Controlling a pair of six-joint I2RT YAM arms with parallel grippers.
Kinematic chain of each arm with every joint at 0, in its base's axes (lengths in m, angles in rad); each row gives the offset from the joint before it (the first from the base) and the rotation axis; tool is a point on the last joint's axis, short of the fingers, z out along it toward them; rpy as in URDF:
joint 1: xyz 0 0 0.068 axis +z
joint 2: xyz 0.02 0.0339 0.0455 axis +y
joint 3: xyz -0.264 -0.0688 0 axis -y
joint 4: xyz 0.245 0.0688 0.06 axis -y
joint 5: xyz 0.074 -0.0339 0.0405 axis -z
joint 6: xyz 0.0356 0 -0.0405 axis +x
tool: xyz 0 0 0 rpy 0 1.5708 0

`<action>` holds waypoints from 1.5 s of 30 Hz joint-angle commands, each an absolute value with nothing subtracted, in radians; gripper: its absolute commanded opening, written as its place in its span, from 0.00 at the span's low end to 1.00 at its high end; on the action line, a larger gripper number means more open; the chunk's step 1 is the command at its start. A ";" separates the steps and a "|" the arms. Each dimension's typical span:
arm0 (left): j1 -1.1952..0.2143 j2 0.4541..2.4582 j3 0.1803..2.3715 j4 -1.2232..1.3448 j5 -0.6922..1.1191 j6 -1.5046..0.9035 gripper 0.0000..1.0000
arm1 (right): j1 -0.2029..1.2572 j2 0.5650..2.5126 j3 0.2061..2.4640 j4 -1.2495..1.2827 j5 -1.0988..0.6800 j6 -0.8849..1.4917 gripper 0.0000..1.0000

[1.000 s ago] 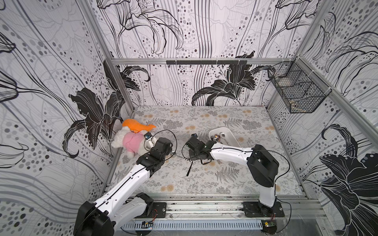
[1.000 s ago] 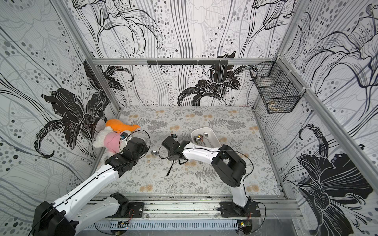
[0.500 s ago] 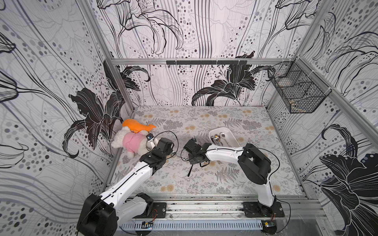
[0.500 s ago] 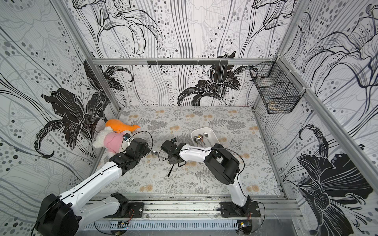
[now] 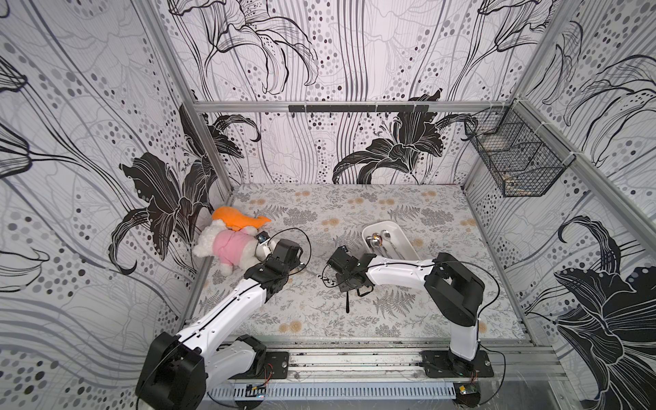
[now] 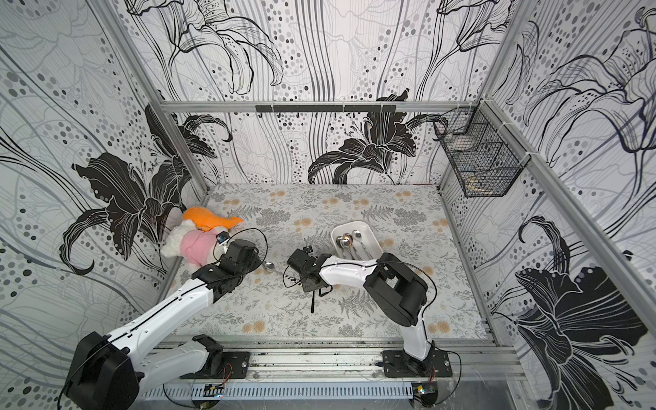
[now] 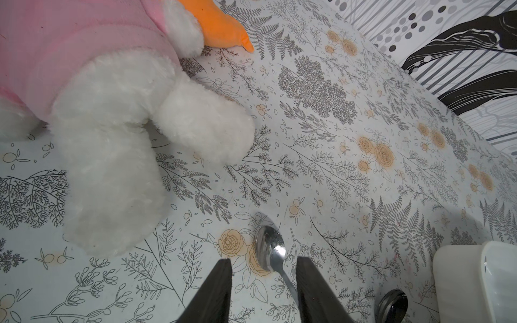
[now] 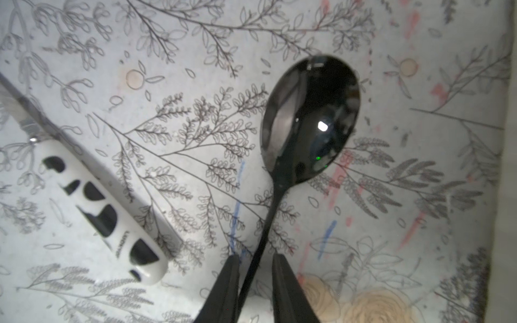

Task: Put the spoon into the storage box
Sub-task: Pick up the spoon from the center of the board.

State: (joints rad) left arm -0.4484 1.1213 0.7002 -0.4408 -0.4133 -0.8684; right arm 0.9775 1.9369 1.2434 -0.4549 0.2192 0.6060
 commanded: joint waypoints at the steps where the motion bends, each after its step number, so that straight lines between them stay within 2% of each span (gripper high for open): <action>1: -0.440 1.125 0.712 -0.413 -0.401 -0.848 0.44 | 0.965 1.944 1.200 -0.494 0.192 0.592 0.24; 7: -0.440 1.119 0.708 -0.418 -0.390 -0.841 0.44 | 0.954 1.947 1.193 -0.468 0.186 0.594 0.17; 11: -0.440 1.114 0.708 -0.424 -0.393 -0.838 0.44 | 0.929 1.923 1.167 -0.435 0.172 0.589 0.08; 17: -0.439 1.102 0.734 -0.464 -0.359 -0.839 0.44 | 0.918 1.932 1.189 -0.438 0.189 0.558 0.00; 36: -0.440 1.074 0.705 -0.470 -0.371 -0.843 0.44 | 0.907 1.798 1.235 -0.435 0.189 0.465 0.00; 45: -0.440 1.059 0.701 -0.479 -0.382 -0.838 0.45 | 0.808 1.691 1.270 -0.458 0.154 0.384 0.00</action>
